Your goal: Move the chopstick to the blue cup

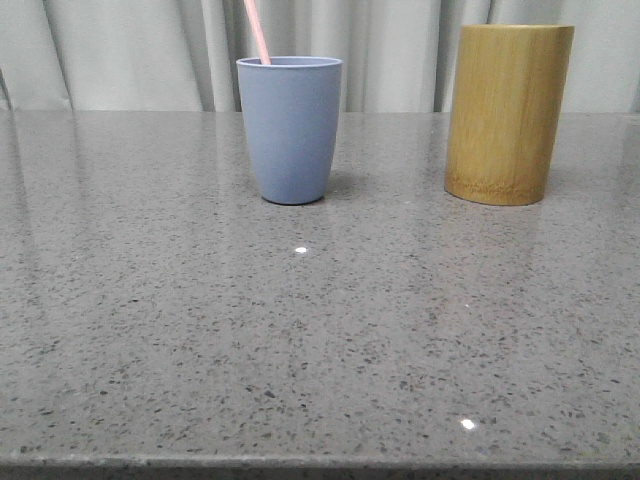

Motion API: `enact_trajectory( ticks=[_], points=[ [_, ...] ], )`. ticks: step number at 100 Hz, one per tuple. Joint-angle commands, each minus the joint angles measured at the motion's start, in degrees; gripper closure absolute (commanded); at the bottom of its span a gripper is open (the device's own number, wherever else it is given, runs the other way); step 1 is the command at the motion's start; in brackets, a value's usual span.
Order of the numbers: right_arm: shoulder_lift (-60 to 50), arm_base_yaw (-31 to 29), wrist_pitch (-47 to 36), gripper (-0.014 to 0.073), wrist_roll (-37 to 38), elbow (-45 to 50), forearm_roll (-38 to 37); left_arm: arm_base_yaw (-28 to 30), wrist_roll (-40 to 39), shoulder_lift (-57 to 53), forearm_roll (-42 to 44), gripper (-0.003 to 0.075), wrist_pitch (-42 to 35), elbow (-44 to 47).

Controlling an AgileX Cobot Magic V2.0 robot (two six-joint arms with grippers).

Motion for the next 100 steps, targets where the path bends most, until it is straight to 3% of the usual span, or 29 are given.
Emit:
enact_trajectory(
  ticks=[1, 54, 80, 100],
  points=[
    [0.61, -0.32, -4.49, 0.069, -0.52, -1.41, -0.47, 0.09, -0.65, 0.55, 0.27, 0.0739, -4.8, -1.34],
    [0.61, -0.32, -4.49, 0.069, -0.52, -1.41, -0.47, 1.25, -0.65, 0.43, 0.15, 0.0739, -6.79, 0.81],
    [0.61, -0.32, -4.49, 0.069, -0.52, -1.41, -0.47, 7.1, -0.65, -3.52, -1.01, 0.0739, -24.46, 9.58],
    [0.61, -0.32, -4.49, 0.069, -0.52, -1.41, -0.47, 12.14, -0.65, -9.33, -1.15, 0.0739, -29.27, 18.31]
  ],
)
